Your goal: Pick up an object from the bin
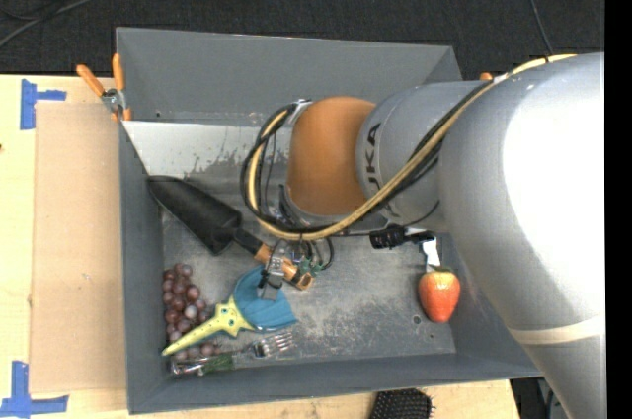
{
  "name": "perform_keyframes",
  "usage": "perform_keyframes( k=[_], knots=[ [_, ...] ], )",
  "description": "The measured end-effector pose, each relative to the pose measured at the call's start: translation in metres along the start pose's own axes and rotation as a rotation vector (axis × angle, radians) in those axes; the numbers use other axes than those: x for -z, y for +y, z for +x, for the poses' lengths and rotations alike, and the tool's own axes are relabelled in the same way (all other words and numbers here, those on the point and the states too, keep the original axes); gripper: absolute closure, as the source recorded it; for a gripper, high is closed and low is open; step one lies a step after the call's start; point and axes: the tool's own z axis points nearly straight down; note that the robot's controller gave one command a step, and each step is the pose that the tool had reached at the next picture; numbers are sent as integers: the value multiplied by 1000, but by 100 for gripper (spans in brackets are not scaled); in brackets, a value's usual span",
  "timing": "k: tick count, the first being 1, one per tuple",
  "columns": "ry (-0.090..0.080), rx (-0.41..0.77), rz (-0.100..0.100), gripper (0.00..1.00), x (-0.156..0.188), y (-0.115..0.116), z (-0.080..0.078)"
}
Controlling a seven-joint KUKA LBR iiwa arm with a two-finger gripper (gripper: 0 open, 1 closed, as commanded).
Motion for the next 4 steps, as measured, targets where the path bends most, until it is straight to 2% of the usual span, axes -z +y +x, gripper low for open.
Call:
perform_keyframes(
  k=[1, 2, 4],
  knots=[
    [-3, -13, -2, 0, 0, 2, -4],
    [2, 68, 1, 100, -1, -1, 7],
    [2, 63, 1, 100, -1, 0, 7]
  ],
)
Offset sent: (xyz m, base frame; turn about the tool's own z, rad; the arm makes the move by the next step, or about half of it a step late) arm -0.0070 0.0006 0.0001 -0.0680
